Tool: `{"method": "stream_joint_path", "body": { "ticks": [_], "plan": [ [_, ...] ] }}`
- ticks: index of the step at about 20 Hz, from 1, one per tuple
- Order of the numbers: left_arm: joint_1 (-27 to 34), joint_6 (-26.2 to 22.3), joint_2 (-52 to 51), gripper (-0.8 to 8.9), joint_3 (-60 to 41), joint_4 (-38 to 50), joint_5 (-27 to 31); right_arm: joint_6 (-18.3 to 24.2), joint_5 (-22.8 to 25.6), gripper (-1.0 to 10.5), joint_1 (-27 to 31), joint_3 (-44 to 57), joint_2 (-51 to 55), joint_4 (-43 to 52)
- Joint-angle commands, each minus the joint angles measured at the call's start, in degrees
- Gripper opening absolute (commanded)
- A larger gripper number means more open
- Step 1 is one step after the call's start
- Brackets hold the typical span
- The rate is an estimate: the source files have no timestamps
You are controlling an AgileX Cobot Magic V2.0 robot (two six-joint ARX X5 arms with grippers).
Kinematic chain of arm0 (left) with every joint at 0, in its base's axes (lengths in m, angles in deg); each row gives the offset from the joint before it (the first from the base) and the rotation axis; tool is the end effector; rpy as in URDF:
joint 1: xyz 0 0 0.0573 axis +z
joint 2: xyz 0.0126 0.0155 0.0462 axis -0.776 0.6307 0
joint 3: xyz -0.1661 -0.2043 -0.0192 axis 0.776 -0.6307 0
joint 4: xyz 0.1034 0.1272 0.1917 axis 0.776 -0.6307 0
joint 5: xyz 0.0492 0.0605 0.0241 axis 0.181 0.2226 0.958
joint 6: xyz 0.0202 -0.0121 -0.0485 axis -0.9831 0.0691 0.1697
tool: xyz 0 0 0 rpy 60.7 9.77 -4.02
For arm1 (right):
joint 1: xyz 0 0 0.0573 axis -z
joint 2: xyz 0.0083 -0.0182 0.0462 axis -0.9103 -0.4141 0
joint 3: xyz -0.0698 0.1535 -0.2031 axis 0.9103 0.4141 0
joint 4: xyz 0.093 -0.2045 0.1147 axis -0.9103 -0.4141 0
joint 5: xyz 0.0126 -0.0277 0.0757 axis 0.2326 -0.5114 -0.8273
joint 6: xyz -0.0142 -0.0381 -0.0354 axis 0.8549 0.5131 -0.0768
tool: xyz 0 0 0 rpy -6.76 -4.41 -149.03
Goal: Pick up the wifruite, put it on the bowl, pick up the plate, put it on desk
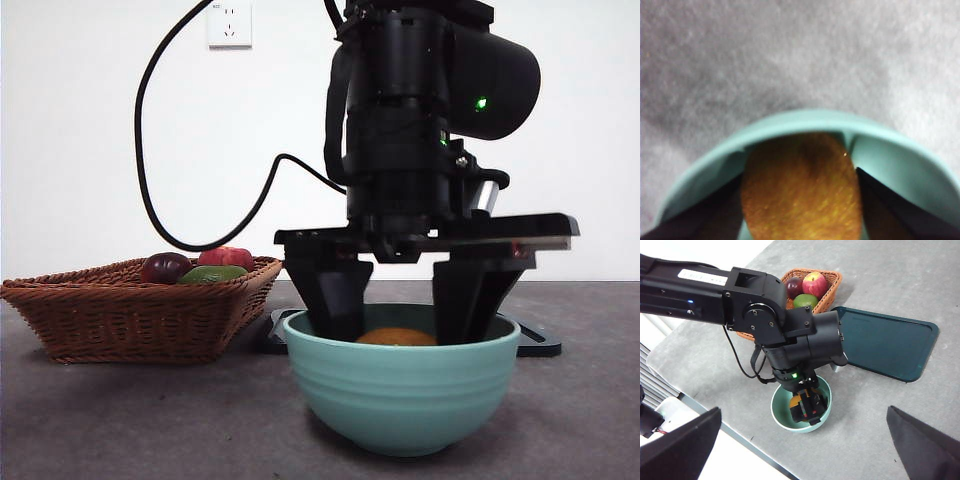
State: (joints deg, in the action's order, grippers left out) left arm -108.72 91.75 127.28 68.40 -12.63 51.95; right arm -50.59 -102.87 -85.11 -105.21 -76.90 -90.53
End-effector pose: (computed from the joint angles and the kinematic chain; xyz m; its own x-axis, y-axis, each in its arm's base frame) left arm 0.2208 -0.3526 0.1867 -0.0097 -0.0436 -0.9990 0.6477 0.7609 -0.0395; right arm 0.0070 0.0134 0.3847 0.6593 0.6099 -0.4396 -0.5224 0.7922 0.3156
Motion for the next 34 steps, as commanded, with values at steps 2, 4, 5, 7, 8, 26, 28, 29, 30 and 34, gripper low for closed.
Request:
{"method": "stream_joint_path", "body": {
  "ticks": [2, 4, 5, 7, 8, 26, 28, 29, 30, 34],
  "plan": [
    [-0.8, -0.9, 1.4, 4.15, 3.7, -1.9, -0.1, 0.5, 0.2, 6.0, -0.3, -1.0, -0.1, 0.5],
    [-1.1, -1.0, 1.4, 4.53, 6.2, -3.5, 0.2, 0.5, 0.2, 6.0, -0.3, -1.0, -0.1, 0.5],
    [-1.3, -1.2, 1.3, 5.24, 7.7, -4.4, 0.6, 0.5, 0.2, 6.0, -0.3, -1.0, -0.1, 0.5],
    [-1.8, -2.1, 1.3, 5.68, 11.6, -7.8, 1.0, 0.5, 0.2, 6.0, -0.3, -1.0, -0.1, 0.5],
    [-2.1, -2.9, 1.3, 5.68, 13.8, -9.8, 1.5, 0.5, 0.2, 6.0, -0.3, -1.0, -0.1, 0.5],
    [-4.2, -10.6, -32.6, 5.63, 17.9, -18.3, 4.6, 0.3, 0.3, 6.0, -0.3, -1.0, -0.1, 0.6],
    [-4.1, -10.6, -40.0, 5.63, 11.8, -16.5, 8.2, 0.3, 0.9, 6.0, -0.3, -1.0, -0.2, 0.6],
    [-4.0, -10.6, -45.0, 5.63, 7.2, -13.9, 9.1, 0.3, 1.7, 6.0, -0.3, -1.0, -0.2, 0.6],
    [-4.0, -10.6, -49.2, 5.63, 3.1, -11.4, 9.1, 0.3, 1.8, 6.0, -0.3, -1.0, -0.2, 0.6],
    [-4.0, -10.7, -67.9, 5.63, -13.9, -1.8, 9.0, 0.3, 1.7, 6.0, -0.3, -1.0, -0.2, 0.6]
  ]
}}
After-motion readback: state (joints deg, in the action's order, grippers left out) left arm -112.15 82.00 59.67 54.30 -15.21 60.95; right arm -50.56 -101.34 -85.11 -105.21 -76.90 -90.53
